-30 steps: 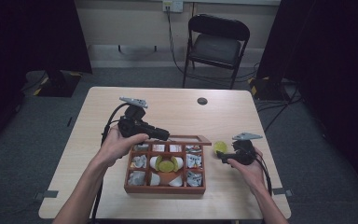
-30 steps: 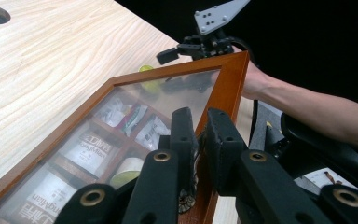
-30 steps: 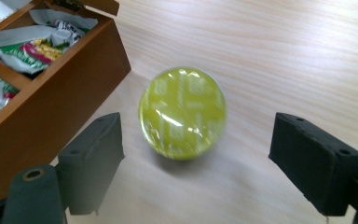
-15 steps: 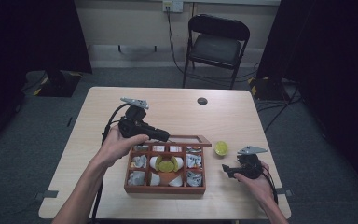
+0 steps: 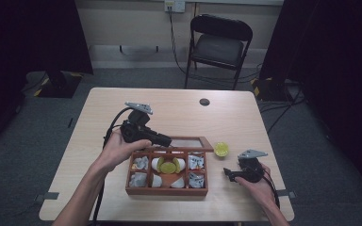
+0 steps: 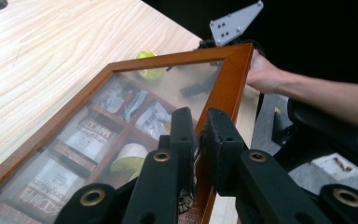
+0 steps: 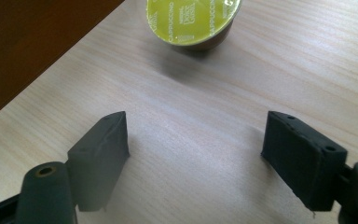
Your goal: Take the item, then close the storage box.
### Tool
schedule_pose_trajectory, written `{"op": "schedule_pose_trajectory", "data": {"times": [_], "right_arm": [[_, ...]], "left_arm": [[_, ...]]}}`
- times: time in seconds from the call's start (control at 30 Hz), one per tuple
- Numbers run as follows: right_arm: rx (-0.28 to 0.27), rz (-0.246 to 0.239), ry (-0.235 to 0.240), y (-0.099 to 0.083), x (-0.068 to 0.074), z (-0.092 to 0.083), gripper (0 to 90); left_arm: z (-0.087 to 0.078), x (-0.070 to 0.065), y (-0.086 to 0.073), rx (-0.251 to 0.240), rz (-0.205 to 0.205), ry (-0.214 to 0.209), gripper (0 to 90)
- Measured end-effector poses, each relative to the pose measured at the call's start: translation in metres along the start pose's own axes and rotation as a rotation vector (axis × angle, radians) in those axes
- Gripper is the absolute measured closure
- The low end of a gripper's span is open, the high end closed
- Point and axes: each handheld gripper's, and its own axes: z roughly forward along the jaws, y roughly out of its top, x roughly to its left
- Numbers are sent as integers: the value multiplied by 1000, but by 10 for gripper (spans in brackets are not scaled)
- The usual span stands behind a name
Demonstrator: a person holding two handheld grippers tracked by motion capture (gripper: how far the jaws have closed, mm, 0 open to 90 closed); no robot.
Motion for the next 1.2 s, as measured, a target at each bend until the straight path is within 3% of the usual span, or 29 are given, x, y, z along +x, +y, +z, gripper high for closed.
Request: {"op": "schedule_pose_trajectory", "data": {"times": [0.17,1.2], "right_arm": [[-9,8,-10,-1,-1,0,215],[-28,13,-17,-4,-2,-1,211]], "left_arm": [[0,-1,-3,-16,11,8,817],[11,-13,-21,39,95,14,819]]}}
